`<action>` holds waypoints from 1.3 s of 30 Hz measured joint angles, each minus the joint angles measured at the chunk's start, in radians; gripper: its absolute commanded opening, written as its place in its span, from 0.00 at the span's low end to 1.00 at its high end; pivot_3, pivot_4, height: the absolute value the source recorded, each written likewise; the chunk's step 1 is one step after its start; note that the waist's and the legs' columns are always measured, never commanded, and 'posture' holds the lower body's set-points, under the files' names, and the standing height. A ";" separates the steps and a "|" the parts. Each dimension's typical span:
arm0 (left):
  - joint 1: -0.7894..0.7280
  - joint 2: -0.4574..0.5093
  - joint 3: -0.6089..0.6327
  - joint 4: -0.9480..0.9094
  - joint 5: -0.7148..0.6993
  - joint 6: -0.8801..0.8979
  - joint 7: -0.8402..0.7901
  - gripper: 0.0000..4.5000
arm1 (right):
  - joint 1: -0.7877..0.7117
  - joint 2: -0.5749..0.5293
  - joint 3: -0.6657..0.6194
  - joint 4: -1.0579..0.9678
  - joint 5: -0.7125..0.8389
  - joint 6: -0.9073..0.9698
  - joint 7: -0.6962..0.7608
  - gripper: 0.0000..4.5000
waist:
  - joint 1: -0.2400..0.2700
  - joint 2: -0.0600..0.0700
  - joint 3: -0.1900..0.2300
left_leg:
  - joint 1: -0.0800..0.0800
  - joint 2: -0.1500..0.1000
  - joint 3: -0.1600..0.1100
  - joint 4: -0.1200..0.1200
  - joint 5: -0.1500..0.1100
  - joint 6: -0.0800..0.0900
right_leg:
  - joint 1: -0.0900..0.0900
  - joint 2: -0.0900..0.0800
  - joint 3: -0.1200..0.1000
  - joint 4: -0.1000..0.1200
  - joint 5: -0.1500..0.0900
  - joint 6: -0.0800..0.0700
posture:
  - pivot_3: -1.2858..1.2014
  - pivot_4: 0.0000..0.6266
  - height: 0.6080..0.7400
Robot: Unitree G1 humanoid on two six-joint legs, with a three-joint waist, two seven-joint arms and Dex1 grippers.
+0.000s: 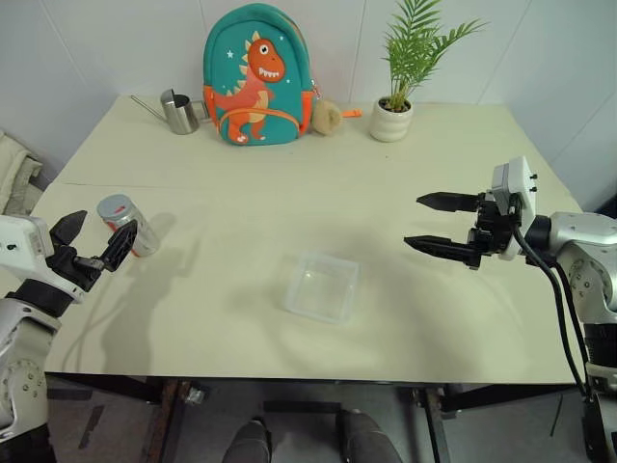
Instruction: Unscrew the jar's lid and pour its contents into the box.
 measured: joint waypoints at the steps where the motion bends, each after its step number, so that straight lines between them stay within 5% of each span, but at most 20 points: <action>1: 0.001 -0.012 -0.007 -0.006 0.011 0.000 0.024 1.00 | -0.017 0.005 0.011 0.017 -0.002 -0.013 0.008 1.00 | 0.000 0.000 0.000 | 0.000 0.000 0.000 0.001 0.000 0.000 | 0.001 0.000 0.000 0.000 0.000 0.000 | 0.52 0.24 1.00; 13: -0.086 -0.070 -0.086 0.154 0.130 -0.067 0.157 1.00 | -0.090 0.087 0.044 0.096 -0.060 -0.071 0.017 1.00 | -0.001 0.000 0.000 | 0.000 -0.001 0.000 0.005 0.000 0.000 | 0.002 0.000 0.000 -0.001 0.002 0.001 | 0.52 0.24 1.00; 39: -0.330 -0.019 -0.194 0.619 0.220 -0.253 0.063 1.00 | -0.020 0.079 0.010 -0.011 -0.051 -0.030 -0.063 1.00 | 0.001 0.000 0.000 | -0.001 -0.001 0.000 0.004 0.000 0.000 | 0.001 0.000 0.000 -0.001 0.002 0.002 | 0.52 0.24 1.00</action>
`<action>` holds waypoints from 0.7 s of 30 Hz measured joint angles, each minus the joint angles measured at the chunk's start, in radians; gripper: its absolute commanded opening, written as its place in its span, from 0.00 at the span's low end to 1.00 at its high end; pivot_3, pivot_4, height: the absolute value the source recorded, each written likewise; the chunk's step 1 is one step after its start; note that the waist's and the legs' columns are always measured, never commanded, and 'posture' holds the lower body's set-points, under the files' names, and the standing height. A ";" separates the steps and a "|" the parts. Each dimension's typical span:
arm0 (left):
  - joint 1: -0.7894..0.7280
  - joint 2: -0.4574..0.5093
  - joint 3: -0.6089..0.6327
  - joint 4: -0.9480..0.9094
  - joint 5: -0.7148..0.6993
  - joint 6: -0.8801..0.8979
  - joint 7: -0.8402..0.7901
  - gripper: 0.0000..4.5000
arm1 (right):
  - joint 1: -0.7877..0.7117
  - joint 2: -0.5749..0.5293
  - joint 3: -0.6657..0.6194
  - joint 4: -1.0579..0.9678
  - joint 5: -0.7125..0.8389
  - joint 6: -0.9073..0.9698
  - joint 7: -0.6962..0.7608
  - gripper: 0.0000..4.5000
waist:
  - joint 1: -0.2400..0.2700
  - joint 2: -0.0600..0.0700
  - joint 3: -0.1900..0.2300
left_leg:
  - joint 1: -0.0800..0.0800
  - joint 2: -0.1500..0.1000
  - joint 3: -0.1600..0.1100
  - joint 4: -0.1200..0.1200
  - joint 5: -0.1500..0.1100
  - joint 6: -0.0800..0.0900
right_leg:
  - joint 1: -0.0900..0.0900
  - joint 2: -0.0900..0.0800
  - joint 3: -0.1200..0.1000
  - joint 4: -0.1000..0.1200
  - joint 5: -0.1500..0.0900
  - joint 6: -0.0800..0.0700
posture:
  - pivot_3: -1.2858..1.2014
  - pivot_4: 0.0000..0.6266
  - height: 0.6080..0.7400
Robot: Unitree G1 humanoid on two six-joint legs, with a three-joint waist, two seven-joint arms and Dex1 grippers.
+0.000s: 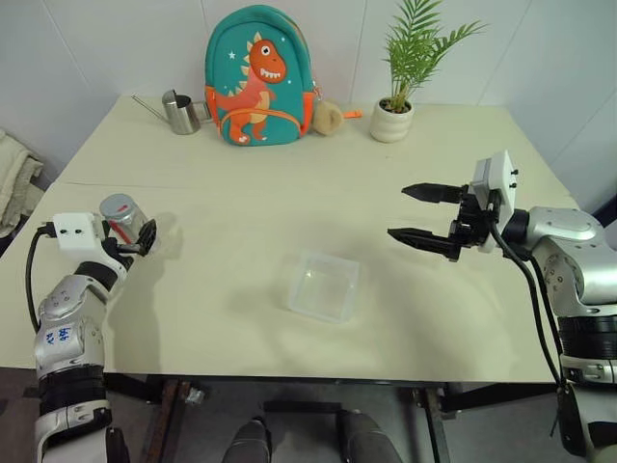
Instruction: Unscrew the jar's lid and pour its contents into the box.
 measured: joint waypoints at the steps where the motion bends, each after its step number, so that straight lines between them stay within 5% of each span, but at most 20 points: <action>1: -0.009 0.002 -0.002 0.013 0.003 -0.011 -0.003 1.00 | 0.004 -0.002 -0.001 -0.006 0.000 0.001 -0.003 1.00 | 0.000 0.000 0.000 | 0.000 0.000 0.000 0.000 0.000 0.000 | 0.000 0.000 0.000 0.000 0.000 0.000 | 0.52 0.24 1.00; 8: -0.045 0.010 -0.019 0.098 0.015 -0.073 -0.039 1.00 | 0.007 -0.008 -0.001 -0.016 0.002 0.006 -0.008 1.00 | -0.001 0.000 0.000 | 0.000 0.000 0.000 0.000 0.000 0.000 | 0.000 0.000 0.000 0.000 0.000 0.000 | 0.52 0.24 1.00; 11: -0.058 0.012 -0.027 0.113 0.016 -0.083 -0.055 0.87 | 0.007 -0.008 -0.001 -0.017 0.002 0.008 -0.012 1.00 | 0.000 0.000 0.000 | 0.000 0.000 0.000 0.000 0.000 0.000 | 0.000 0.000 0.000 0.000 0.000 0.000 | 0.52 0.24 1.00; 17: -0.060 0.012 -0.029 0.116 0.017 -0.112 -0.063 0.45 | 0.007 -0.008 -0.001 -0.017 0.002 0.011 -0.017 1.00 | -0.001 0.000 0.000 | 0.000 0.000 0.000 0.000 0.000 0.000 | 0.000 0.000 0.000 0.000 0.000 0.000 | 0.52 0.24 1.00; 21: -0.060 0.012 -0.029 0.116 0.017 -0.113 -0.063 0.45 | 0.008 -0.008 -0.001 -0.019 0.003 0.017 -0.021 1.00 | -0.001 0.000 0.000 | 0.000 0.000 0.000 0.000 0.000 0.000 | 0.000 0.000 0.000 0.000 0.000 0.000 | 0.52 0.24 1.00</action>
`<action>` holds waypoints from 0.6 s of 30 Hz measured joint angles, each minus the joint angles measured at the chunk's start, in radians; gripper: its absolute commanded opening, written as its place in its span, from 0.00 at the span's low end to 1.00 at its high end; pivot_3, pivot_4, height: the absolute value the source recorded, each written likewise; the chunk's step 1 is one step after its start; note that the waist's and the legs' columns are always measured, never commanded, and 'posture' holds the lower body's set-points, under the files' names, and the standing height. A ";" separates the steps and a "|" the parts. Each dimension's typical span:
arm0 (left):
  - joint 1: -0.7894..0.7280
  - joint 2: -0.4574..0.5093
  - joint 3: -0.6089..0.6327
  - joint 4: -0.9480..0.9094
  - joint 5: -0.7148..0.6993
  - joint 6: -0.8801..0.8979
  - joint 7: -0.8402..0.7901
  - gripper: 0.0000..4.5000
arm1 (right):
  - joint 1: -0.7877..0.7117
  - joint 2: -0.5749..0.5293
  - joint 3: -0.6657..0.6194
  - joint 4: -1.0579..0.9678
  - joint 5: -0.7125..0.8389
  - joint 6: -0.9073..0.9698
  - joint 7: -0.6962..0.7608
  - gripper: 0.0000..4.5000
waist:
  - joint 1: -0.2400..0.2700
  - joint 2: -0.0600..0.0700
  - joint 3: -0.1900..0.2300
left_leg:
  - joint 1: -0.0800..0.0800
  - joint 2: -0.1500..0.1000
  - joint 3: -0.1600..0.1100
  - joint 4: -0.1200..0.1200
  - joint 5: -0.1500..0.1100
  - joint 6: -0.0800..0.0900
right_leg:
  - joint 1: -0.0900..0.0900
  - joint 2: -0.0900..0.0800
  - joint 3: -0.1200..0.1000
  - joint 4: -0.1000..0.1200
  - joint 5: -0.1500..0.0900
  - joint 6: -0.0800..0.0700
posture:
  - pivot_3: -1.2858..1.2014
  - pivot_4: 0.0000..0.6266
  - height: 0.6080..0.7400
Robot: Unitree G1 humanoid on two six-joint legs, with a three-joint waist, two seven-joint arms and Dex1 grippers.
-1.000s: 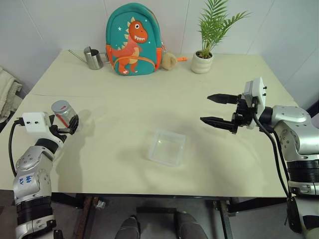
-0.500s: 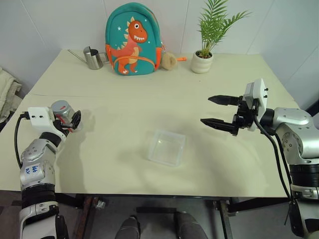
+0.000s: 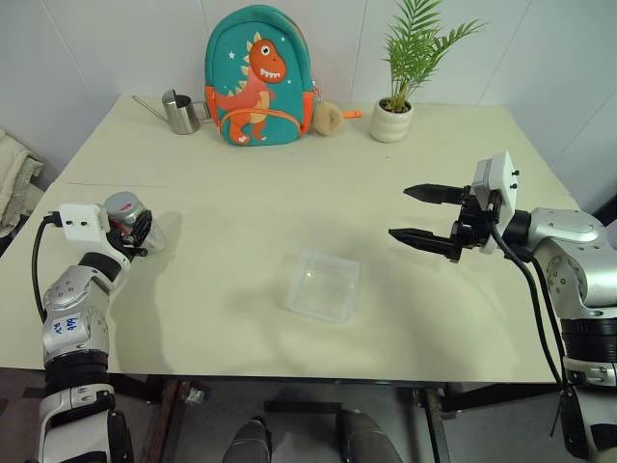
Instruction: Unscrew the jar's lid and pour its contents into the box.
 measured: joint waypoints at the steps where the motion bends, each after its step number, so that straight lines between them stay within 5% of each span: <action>1: 0.000 0.000 0.000 0.000 0.000 0.000 0.000 0.45 | 0.000 0.000 0.000 -0.001 0.000 0.003 -0.002 1.00 | 0.000 0.000 0.000 | 0.000 0.000 0.000 0.000 0.000 0.000 | 0.000 0.000 0.000 0.000 0.000 0.000 | 0.52 0.24 1.00; 8: 0.000 0.002 -0.019 -0.056 -0.016 0.031 -0.062 0.45 | -0.001 0.004 -0.001 -0.053 0.002 0.010 -0.045 1.00 | 0.001 0.000 0.000 | 0.000 0.000 0.000 0.000 0.000 0.000 | 0.000 0.000 0.000 0.000 0.000 0.000 | 0.52 0.24 1.00; 18: -0.107 0.020 -0.249 -0.289 -0.113 0.238 -0.377 0.45 | -0.021 0.155 0.001 -0.273 0.050 0.169 -0.326 1.00 | -0.001 0.000 0.000 | 0.000 0.000 0.000 -0.001 0.000 0.000 | -0.001 0.000 0.000 0.000 0.000 0.000 | 0.52 0.24 1.00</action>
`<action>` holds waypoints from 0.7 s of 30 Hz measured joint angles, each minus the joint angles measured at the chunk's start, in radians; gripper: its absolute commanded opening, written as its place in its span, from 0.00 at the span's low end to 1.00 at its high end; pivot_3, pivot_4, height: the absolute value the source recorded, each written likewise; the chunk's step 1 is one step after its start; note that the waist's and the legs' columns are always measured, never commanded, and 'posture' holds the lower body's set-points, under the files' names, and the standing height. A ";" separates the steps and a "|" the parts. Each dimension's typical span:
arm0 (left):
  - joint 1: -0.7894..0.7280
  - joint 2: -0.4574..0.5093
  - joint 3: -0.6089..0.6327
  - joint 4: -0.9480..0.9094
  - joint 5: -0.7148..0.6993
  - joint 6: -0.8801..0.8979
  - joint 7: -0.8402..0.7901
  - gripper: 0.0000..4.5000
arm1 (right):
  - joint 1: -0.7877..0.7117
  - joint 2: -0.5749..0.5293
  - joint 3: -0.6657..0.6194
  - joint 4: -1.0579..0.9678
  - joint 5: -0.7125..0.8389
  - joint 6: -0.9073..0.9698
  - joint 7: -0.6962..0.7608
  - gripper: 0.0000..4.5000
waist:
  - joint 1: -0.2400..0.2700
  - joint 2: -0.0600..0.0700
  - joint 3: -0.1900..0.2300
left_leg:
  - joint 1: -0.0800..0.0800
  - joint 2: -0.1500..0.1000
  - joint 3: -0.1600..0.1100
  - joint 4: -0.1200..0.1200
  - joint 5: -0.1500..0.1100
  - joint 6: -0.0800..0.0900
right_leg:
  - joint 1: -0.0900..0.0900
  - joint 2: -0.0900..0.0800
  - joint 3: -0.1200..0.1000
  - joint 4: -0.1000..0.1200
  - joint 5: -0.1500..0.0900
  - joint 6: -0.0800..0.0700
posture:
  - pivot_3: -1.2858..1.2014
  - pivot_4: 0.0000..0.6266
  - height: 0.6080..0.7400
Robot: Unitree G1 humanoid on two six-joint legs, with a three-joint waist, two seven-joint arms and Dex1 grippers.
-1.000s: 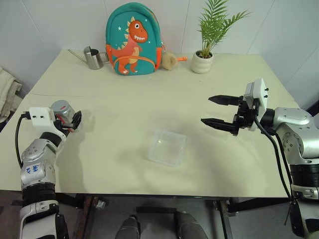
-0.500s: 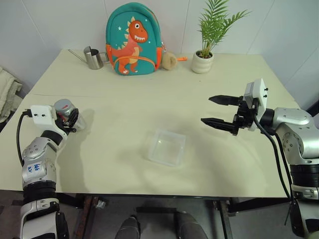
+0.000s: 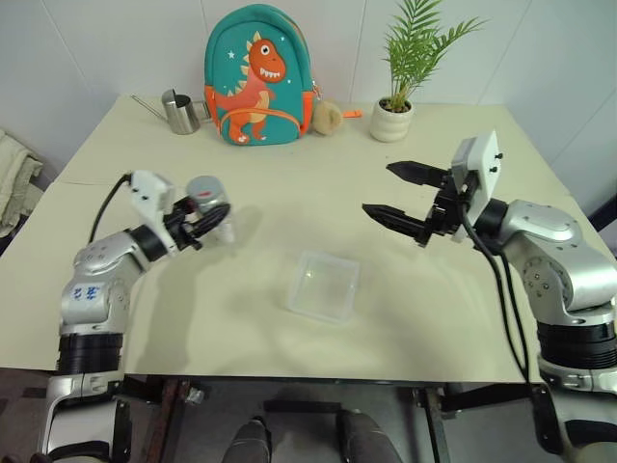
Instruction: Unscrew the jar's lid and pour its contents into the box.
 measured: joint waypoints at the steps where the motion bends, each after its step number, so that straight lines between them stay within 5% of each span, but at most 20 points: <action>1: -0.012 -0.004 -0.005 0.000 -0.002 -0.001 -0.018 0.45 | 0.001 0.009 0.000 -0.023 0.008 0.016 -0.024 1.00 | -0.001 0.000 0.000 | 0.000 0.000 0.000 -0.001 0.000 0.000 | 0.000 0.000 0.000 0.000 0.000 0.000 | 0.52 0.24 1.00; 9: -0.114 -0.069 -0.133 0.009 -0.014 0.032 -0.186 0.45 | 0.029 0.172 0.014 -0.239 0.071 0.169 -0.285 1.00 | 0.001 0.000 0.000 | -0.001 0.000 -0.001 -0.003 0.000 0.000 | -0.002 0.000 -0.001 0.000 0.000 -0.001 | 0.52 0.24 1.00; 21: -0.211 -0.123 -0.245 0.088 0.030 -0.013 -0.333 0.45 | 0.018 0.296 0.165 -0.294 -0.002 0.248 -0.520 1.00 | 0.001 0.000 0.000 | -0.001 0.000 -0.001 -0.005 0.000 0.000 | -0.003 0.000 -0.001 0.000 -0.001 -0.001 | 0.52 0.24 1.00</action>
